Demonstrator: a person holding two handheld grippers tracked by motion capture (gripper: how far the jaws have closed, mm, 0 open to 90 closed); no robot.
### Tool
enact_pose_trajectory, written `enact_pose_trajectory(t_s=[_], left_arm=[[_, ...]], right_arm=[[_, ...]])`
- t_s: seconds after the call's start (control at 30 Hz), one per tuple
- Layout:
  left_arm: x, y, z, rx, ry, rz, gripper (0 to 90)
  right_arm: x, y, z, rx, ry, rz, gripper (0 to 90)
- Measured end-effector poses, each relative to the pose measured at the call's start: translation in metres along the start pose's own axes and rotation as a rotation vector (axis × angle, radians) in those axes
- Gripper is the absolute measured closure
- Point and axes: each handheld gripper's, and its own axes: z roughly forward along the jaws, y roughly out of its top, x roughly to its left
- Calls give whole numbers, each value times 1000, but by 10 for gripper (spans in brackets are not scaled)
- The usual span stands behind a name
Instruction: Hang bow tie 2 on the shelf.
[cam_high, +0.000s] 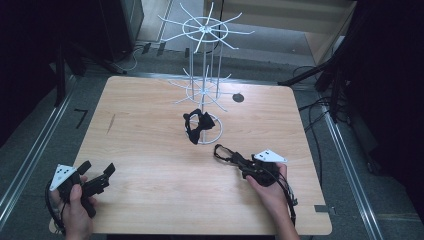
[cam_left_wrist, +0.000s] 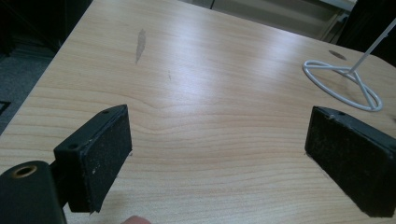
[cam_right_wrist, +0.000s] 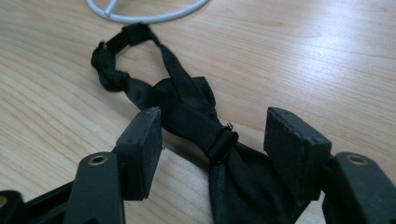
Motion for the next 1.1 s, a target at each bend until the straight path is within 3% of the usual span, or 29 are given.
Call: enact_pose_trajectory(t_s=[0.17, 0.3, 0.43, 0.67, 0.83, 1.1], left_arm=[[0, 0, 0, -3, 0, 0, 81], [0, 0, -1, -6, -3, -7, 81], [1, 0, -1, -7, -3, -8, 81], [1, 0, -1, -7, -3, -8, 81], [0, 0, -1, -6, -3, -6, 81], [0, 0, -1, -4, -2, -5, 81]], right_arm=[[1, -1, 2, 34, -12, 7, 423], [3, -1, 2, 39, -22, -16, 562], [4, -1, 2, 31, -45, -3, 735], [7, -2, 0, 22, -71, 1, 752], [7, -5, -5, -43, -86, 28, 753], [10, -5, -11, -96, -94, 51, 753]])
